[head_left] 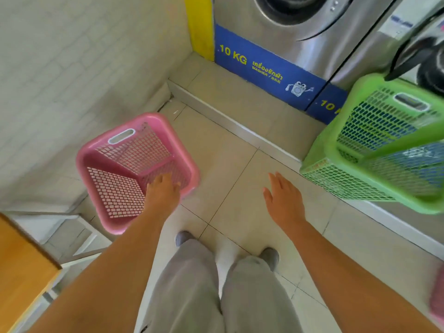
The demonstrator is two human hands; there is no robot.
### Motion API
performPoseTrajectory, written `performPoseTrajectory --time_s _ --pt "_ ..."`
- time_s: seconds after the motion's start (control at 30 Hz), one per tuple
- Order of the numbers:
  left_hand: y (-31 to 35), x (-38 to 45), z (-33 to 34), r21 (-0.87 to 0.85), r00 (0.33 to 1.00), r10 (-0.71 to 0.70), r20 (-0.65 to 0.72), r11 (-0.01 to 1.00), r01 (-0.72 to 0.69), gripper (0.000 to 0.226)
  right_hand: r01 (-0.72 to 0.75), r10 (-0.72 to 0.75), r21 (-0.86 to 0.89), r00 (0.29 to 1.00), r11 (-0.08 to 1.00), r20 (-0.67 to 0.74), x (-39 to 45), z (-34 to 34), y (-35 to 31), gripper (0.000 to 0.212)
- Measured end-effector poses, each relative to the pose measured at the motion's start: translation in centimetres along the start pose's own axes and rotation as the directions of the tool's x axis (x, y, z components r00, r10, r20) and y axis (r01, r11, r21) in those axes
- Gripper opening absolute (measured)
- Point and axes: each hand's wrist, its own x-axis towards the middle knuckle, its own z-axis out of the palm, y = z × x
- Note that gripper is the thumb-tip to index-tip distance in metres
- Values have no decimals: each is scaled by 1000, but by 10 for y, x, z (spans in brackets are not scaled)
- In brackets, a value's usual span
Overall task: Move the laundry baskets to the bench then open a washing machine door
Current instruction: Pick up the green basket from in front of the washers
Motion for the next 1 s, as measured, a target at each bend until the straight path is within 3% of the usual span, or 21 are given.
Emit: performPoseTrajectory --time_s 0.4,1.0 --pt "247 -74 96 -36 957 283 64 959 -281 49 -274 286 104 949 956 -128 -68 -75 218 50" --pt "470 34 135 64 899 412 149 903 -425 46 -586 667 370 732 721 -139 13 -118 381 49"
